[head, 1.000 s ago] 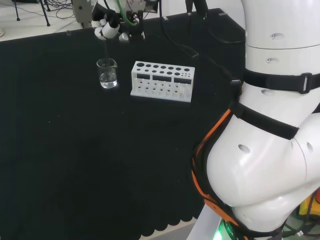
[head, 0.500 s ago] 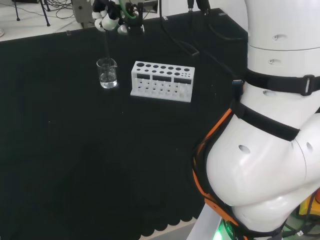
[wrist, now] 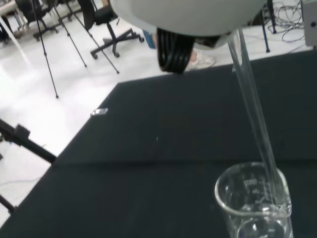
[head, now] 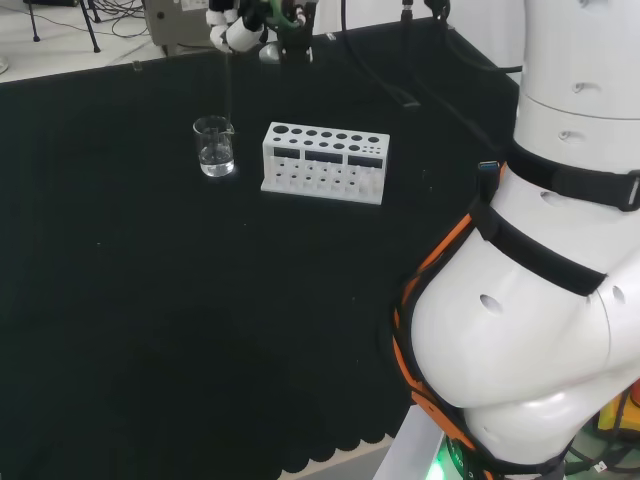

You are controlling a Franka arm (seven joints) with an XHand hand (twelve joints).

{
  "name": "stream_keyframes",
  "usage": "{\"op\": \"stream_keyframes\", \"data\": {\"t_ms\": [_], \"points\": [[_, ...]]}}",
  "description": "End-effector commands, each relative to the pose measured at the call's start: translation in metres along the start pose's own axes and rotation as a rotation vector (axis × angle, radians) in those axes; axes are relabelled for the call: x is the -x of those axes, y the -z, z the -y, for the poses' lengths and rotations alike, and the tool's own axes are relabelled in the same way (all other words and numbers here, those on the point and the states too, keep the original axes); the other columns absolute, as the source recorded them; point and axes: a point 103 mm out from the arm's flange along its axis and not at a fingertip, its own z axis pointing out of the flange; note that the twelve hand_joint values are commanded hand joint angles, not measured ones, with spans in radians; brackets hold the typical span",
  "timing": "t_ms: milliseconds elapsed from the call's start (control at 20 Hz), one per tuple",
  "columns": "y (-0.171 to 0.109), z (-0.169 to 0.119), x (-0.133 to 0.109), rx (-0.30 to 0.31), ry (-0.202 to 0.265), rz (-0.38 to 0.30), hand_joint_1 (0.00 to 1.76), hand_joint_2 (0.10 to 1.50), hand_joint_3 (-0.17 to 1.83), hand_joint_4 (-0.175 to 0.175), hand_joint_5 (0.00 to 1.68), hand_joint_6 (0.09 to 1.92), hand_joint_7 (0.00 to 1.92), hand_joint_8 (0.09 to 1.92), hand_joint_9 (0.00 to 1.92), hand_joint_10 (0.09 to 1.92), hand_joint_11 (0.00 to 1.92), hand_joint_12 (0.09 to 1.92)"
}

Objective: Put the glass rod back on the white test tube rack.

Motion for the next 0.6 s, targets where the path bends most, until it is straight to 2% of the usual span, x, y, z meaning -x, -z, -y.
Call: {"op": "stream_keyframes", "data": {"t_ms": [50, 600], "points": [[0.029, 0.009, 0.009, 0.064, -0.015, -0.014, 1.30, 0.61, 0.93, -0.175, 1.08, 0.89, 1.15, 1.29, 1.56, 1.04, 1.64, 0.85], [0.053, 0.013, 0.009, 0.095, -0.024, 0.015, 1.31, 0.61, 0.93, -0.175, 1.08, 0.89, 1.15, 1.28, 1.57, 1.04, 1.64, 0.85]]}}
